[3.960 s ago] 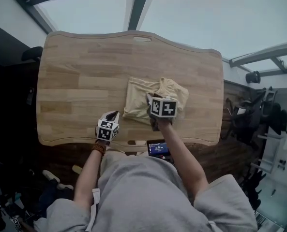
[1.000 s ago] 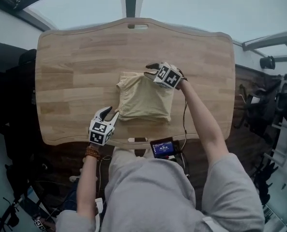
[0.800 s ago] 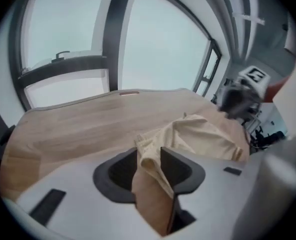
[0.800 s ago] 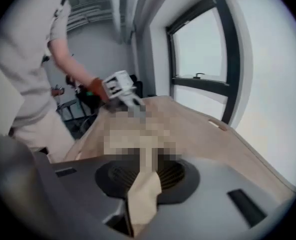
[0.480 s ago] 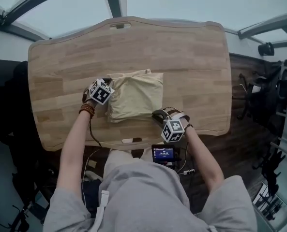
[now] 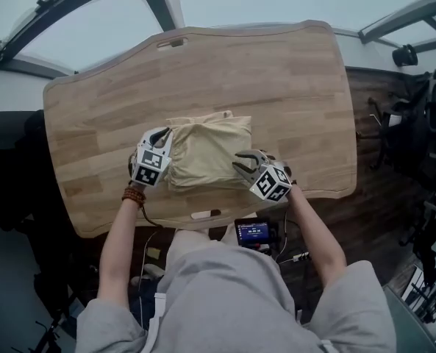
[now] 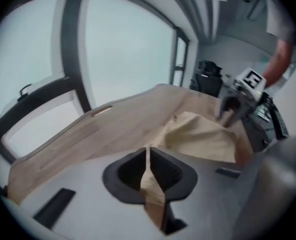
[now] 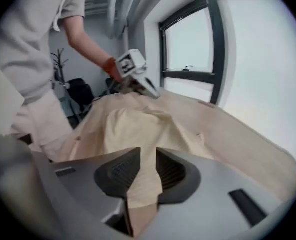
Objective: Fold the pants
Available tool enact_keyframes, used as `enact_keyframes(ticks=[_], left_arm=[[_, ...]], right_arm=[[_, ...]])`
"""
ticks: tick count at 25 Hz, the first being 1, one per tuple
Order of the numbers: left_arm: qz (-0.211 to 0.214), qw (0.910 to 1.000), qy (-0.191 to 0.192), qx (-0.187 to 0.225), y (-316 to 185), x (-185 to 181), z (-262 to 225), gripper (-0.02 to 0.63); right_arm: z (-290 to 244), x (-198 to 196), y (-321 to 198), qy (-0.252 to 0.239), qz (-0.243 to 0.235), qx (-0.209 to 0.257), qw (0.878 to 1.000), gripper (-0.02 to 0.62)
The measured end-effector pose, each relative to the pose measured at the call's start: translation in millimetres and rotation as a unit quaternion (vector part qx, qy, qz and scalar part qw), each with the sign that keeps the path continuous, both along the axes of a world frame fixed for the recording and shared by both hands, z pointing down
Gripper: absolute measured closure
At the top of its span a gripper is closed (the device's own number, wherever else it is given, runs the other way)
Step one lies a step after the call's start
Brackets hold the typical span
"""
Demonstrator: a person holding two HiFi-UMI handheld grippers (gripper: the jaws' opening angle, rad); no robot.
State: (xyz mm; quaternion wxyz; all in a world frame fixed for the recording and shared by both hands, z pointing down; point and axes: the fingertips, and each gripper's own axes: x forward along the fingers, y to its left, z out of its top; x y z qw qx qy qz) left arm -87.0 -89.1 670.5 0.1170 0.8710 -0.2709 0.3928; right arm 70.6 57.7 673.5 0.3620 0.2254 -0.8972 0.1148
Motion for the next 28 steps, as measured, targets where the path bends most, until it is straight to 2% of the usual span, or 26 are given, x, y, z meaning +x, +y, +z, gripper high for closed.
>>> enact_keyframes(ticks=[2,4,6,8,12,14,17,19,21,25,27,28], left_arm=[[0.067,0.9976,-0.013,-0.015,57,25,6,0.591],[0.087,0.9945,-0.034,-0.049,100,29,23,0.591],[0.068,0.9937,-0.056,-0.070,119,19,45,0.591],[0.028,0.9947,-0.065,-0.075,118,10,63,0.591],[-0.021,0.9961,-0.064,-0.057,95,12,68,0.591],[-0.042,0.9966,-0.063,-0.031,88,9,53,0.590],[-0.116,0.9930,-0.013,0.017,80,-2,5,0.589],[-0.168,0.9838,0.035,0.051,81,-5,-38,0.589],[-0.203,0.9723,0.073,0.091,86,-5,-82,0.589],[-0.238,0.9466,0.153,0.155,99,0,-162,0.589],[-0.234,0.9391,0.181,0.175,109,2,-189,0.589],[-0.226,0.9386,0.188,0.180,117,3,-197,0.589]], right_arm=[[10,4,-38,0.038,0.044,0.037,0.998,0.499],[34,6,-56,0.077,0.058,0.029,0.995,0.502],[53,7,-64,0.075,0.069,-0.008,0.995,0.502],[56,6,-74,0.044,0.081,-0.028,0.995,0.509],[51,8,-92,0.042,0.084,-0.023,0.995,0.509],[35,14,-96,0.029,0.093,-0.011,0.995,0.506],[-17,28,-95,-0.040,0.141,0.014,0.989,0.529],[-55,39,-84,-0.099,0.179,0.024,0.979,0.547],[-89,46,-66,-0.146,0.203,0.036,0.968,0.561],[-143,39,-35,-0.182,0.217,0.080,0.956,0.583],[-168,22,-24,-0.181,0.212,0.110,0.954,0.591],[-180,10,-17,-0.181,0.207,0.123,0.954,0.591]])
